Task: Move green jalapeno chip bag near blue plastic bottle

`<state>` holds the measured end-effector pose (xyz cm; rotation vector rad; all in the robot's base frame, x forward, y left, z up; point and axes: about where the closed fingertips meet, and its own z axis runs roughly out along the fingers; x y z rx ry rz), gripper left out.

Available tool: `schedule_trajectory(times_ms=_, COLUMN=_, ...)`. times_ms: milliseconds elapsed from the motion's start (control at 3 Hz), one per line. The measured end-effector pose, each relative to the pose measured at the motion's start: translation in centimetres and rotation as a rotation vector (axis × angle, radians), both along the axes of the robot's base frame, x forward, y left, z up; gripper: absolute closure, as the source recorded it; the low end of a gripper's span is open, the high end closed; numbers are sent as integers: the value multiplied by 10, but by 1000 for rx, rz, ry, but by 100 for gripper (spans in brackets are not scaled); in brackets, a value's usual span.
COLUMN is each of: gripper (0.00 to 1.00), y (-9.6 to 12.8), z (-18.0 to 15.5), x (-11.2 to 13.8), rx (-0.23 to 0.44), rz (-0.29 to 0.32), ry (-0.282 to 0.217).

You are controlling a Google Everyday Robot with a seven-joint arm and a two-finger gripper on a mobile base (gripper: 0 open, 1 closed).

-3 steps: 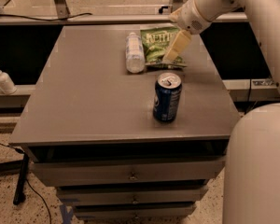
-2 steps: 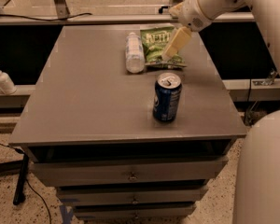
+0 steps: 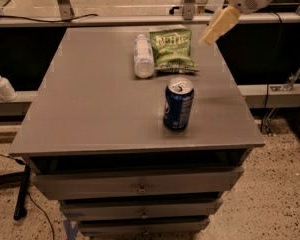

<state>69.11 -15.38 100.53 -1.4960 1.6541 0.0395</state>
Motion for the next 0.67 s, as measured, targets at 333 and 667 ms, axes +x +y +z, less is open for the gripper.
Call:
schedule_trajectory(times_ms=333, gripper=0, y=-40, z=59, x=-36, rx=-29, rz=-80, ry=-109)
schedule_trajectory(times_ms=667, gripper=0, y=-43, z=70, x=-43, rx=-33, rz=-88, ry=-125)
